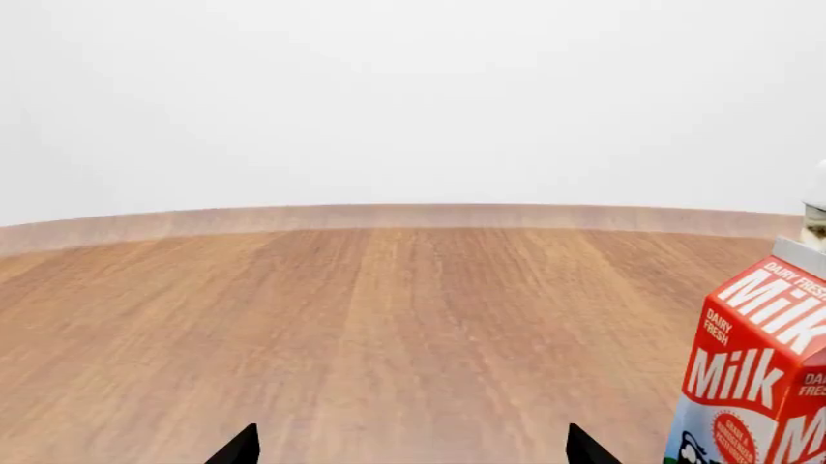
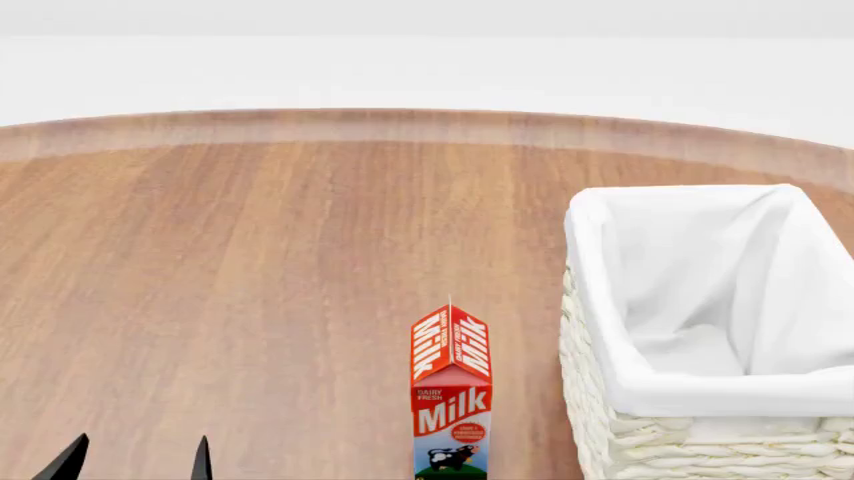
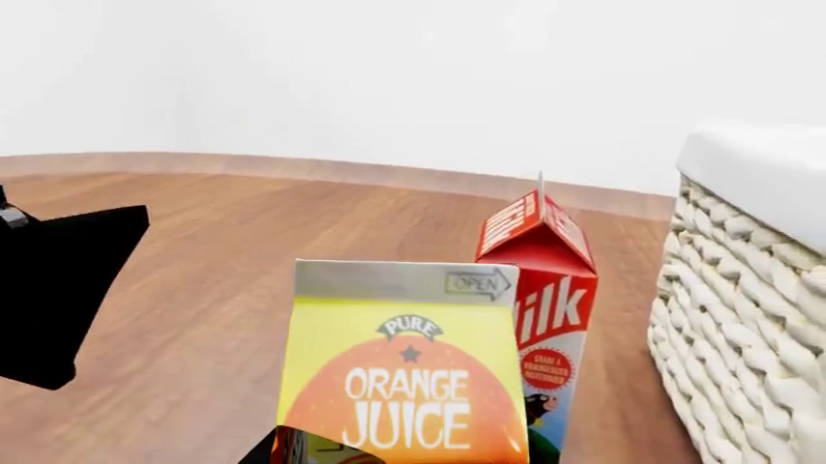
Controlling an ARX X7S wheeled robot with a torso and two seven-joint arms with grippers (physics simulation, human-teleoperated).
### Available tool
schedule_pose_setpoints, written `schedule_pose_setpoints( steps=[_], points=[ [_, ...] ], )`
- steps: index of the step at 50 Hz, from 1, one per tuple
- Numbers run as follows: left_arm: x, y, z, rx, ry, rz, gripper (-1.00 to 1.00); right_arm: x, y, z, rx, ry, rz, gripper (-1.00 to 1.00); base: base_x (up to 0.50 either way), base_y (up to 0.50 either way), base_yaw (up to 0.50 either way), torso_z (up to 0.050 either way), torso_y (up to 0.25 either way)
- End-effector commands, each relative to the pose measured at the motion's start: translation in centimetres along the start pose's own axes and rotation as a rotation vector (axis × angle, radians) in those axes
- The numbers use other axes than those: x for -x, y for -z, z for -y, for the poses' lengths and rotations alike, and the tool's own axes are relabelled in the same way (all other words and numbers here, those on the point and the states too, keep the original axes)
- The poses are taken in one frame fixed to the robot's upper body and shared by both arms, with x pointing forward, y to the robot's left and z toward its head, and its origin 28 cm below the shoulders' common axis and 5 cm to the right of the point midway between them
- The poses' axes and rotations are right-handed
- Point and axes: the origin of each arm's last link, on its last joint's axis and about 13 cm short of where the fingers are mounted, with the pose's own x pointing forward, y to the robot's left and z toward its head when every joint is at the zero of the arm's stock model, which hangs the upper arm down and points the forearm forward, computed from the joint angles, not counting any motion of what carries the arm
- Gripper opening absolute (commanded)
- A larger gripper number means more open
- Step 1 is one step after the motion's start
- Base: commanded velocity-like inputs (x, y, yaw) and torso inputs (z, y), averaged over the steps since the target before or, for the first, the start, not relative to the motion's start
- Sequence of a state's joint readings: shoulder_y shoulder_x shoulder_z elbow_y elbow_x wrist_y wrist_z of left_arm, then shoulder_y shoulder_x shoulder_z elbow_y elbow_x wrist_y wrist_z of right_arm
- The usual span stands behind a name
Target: Pick up the orange juice, and put it in the basket.
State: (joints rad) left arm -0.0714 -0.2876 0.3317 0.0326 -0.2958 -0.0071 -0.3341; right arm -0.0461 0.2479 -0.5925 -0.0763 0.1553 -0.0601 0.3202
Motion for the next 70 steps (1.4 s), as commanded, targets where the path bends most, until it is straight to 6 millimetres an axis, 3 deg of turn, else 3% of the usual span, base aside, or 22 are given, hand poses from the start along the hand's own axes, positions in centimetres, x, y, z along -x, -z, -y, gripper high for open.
schedule_pose_setpoints(
  steps=[1,17,70],
  points=[
    [0.0,0.0,0.0,0.0,0.0,0.0,1.0,0.5,-1.8,-0.1,0.044,-0.004,0.071,-1.0,0.0,0.0,0.0,0.0,0.0],
    [0.0,0.0,0.0,0.0,0.0,0.0,1.0,1.0,-5.0,0.2,0.063,0.007,0.152,-1.0,0.0,0.0,0.0,0.0,0.001],
    [0.1,0.0,0.0,-0.001,-0.001,0.0,1.0,1.0,-12.2,1.3,0.117,0.058,0.31,-1.0,0.0,0.0,0.0,0.0,0.0]
  ],
)
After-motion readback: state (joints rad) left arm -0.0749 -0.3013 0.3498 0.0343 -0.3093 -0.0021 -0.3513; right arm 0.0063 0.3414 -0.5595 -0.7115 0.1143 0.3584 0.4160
